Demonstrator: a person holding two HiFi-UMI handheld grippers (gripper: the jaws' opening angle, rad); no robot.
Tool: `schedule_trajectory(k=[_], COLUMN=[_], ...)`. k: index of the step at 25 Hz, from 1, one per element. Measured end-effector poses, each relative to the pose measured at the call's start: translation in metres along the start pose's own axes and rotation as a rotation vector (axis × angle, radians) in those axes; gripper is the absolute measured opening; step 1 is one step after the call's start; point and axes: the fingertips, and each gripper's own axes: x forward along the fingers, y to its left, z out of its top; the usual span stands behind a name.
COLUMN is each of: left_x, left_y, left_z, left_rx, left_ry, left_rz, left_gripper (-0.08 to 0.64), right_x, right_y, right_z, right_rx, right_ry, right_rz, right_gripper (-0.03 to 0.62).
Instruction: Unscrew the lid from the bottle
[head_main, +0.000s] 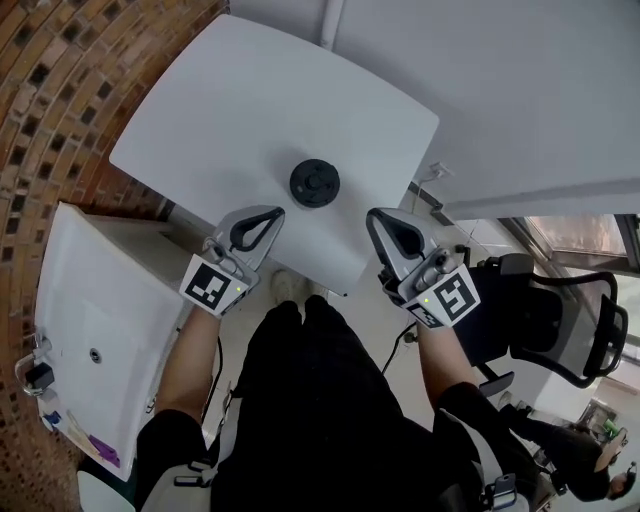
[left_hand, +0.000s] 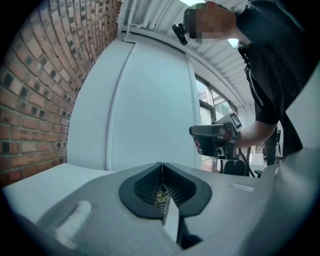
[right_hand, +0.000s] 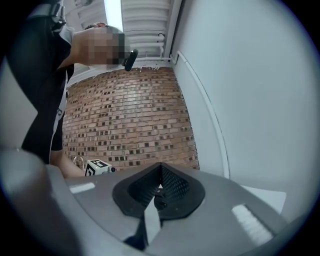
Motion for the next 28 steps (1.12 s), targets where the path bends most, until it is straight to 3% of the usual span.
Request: schedule_trajectory(k=[7, 11, 14, 18, 22, 26, 28], left_x=[0.006, 0.013, 0.025, 0.047, 0.057, 0.068, 0.072], left_y=[-0.001, 0.012, 0.019, 0.012, 0.023, 0.022, 0.021], left_z=[-0.076, -0.108, -0.115, -0.133, -0.142, -0.146, -0.151], left_rx=[-0.074, 0.0, -0.013, 0.038, 0.084, 0.024, -0.01], left_ry=[0.116, 0.164, 0.171, 0.21, 0.224, 0.206, 0.199], left_rz=[0.063, 0.1, 0.077, 0.012, 0.026, -0.007, -0.013], left_gripper=[0.058, 0.25, 0.396, 0.408, 0.407, 0.407, 0.407], right_x=[0.012, 0.014, 0.01, 0.005, 0.007, 0.008, 0.008], right_y=[-0.004, -0.008, -0.01, -0.014, -0.02, -0.028, -0.03], right_z=[-0.053, -0.072, -0.077, -0.079, -0.088, -0.103, -0.108], right_rx=[0.014, 0.008, 0.016, 0.005, 0.009, 0.038, 0.046], right_ry=[0.067, 0.103, 0.121, 0.134, 0.127, 0.145, 0.151], right_rz=[0.035, 0.055, 0.071, 0.079, 0.075, 0.062, 0.051], right_gripper=[0.006, 0.006, 0.006, 0.006, 0.01, 0.19, 0.228])
